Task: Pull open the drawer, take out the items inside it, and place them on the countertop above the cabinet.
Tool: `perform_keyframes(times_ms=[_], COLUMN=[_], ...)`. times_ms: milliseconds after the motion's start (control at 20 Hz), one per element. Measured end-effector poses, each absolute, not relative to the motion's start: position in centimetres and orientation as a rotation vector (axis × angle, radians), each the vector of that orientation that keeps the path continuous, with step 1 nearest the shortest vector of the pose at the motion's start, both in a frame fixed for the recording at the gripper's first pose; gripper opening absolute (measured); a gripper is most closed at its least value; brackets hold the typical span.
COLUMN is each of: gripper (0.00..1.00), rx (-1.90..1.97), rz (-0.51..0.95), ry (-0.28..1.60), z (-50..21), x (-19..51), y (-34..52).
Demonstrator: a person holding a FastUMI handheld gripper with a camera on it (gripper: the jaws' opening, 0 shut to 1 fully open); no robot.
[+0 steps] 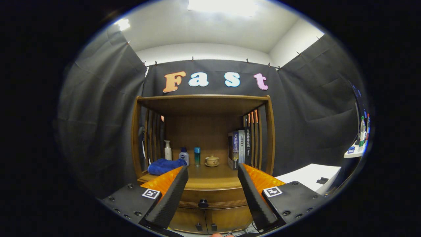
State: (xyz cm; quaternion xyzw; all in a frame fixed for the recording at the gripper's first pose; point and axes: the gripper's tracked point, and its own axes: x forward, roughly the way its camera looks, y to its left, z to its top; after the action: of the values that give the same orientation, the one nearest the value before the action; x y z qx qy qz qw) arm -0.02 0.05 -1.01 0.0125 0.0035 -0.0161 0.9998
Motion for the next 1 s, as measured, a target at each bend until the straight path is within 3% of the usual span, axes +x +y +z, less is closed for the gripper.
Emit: perform_keyframes(times_ms=[300, 1000], gripper=[0.98, 0.98], rx=[0.050, -0.048], rz=[-0.025, -0.003], ry=[0.062, 0.220], z=[-5.4, -24.2], x=[3.3, 9.5], y=[1.1, 4.2])
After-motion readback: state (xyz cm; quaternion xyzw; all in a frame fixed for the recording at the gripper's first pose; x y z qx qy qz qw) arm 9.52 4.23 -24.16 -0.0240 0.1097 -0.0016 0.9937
